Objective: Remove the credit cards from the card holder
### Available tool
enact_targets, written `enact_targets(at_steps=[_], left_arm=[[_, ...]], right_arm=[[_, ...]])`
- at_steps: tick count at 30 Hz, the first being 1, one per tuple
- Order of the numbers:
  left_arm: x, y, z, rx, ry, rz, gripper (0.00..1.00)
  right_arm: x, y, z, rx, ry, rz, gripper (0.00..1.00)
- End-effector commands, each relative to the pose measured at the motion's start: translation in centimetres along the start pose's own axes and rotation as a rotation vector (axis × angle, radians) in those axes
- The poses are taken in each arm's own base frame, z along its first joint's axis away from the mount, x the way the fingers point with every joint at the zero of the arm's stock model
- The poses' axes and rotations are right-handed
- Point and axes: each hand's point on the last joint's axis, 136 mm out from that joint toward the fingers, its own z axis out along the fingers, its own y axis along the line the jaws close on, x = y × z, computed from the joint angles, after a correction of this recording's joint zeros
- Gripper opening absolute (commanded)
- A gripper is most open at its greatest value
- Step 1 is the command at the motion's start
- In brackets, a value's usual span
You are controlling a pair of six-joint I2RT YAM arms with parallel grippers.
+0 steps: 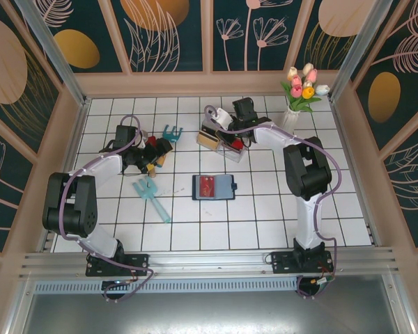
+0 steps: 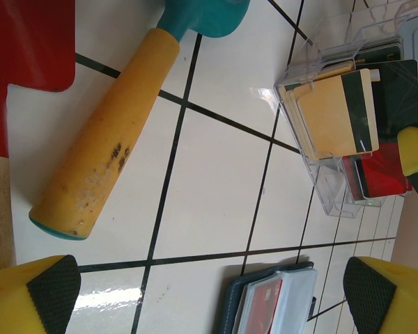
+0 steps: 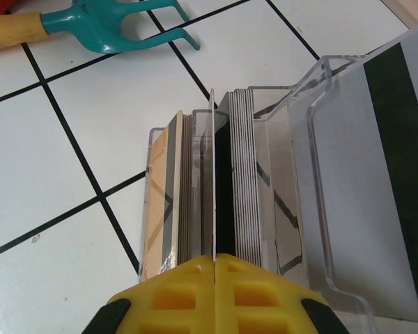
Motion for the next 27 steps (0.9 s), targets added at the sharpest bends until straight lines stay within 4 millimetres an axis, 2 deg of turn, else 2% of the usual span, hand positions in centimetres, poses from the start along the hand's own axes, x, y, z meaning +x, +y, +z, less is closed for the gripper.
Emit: enact_targets(at_steps=[1, 11, 17, 21, 27], left_arm=[[0.0, -0.2, -0.2, 0.016, 0.010, -0.014, 0.98], [0.1, -0.4, -0.3, 0.022, 0.013, -0.015, 0.98], [-0.2, -0.9, -1.0, 0.016, -0.005, 0.011, 0.98], [-0.2, -1.0, -1.1, 0.021, -0.004, 0.011, 0.99], [0.0, -1.1, -1.4, 0.021, -0.010, 0.015, 0.98]], right_arm=[[-0.3, -0.6, 0.4, 0.014, 0.006, -0.031, 0.00], [-1.8, -0.2, 0.9, -0.004, -0.038, -0.007, 0.03], [-1.8, -0.9, 1.0, 0.021, -0.029, 0.018, 0.13], [-2.8, -0.8, 0.2, 0.009, -0.054, 0.026, 0.20], [-4.7, -1.0, -1.5, 0.013, -0.109, 0.062, 0.22]])
